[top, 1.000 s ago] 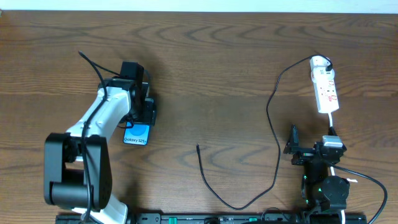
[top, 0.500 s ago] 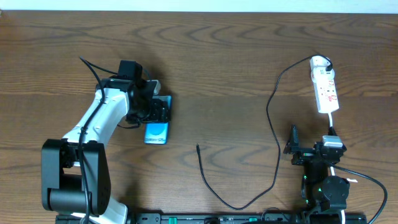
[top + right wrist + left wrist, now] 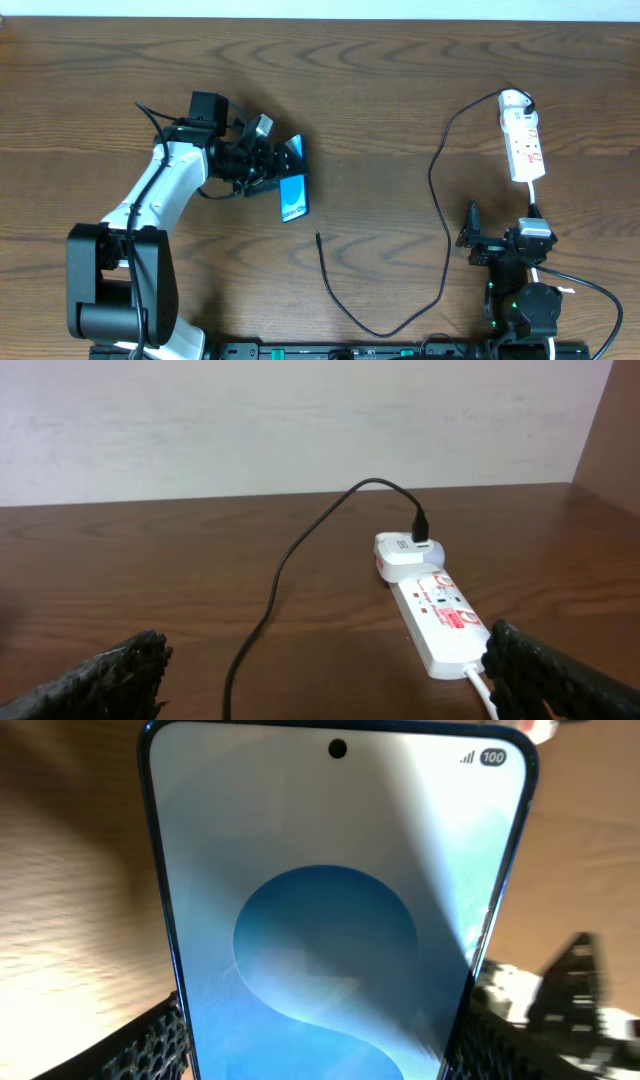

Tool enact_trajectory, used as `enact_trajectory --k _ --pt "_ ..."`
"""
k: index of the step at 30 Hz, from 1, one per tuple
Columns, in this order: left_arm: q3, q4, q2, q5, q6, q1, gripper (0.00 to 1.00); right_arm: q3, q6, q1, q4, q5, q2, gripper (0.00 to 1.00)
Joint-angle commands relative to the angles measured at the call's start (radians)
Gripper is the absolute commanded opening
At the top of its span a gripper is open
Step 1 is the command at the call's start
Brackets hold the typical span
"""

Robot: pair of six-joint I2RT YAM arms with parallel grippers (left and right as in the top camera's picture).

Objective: Plug charger to phone and switch on socket
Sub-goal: 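Lift the phone with the left gripper and tilt it upright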

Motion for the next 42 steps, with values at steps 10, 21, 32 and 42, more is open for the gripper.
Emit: enact_trajectory --k 10,21,32,42 --pt "0.034 0.251 -0.028 0.334 -0.436 0.003 0.07 -0.002 0.013 0.008 -0.001 0.012 -0.006 0.99" --pt "0.034 0.509 -0.028 0.371 -0.893 0.003 0.07 -0.002 0.013 0.008 -0.001 0.012 -0.006 0.99" --pt "0.034 0.723 -0.028 0.443 -1.191 0.012 0.07 -0.002 0.013 0.008 -0.001 0.012 -0.006 0.99" --pt "0.034 0.741 -0.028 0.502 -1.302 0.053 0.07 -0.002 0.013 0.008 -0.001 0.011 -0.006 0.99"
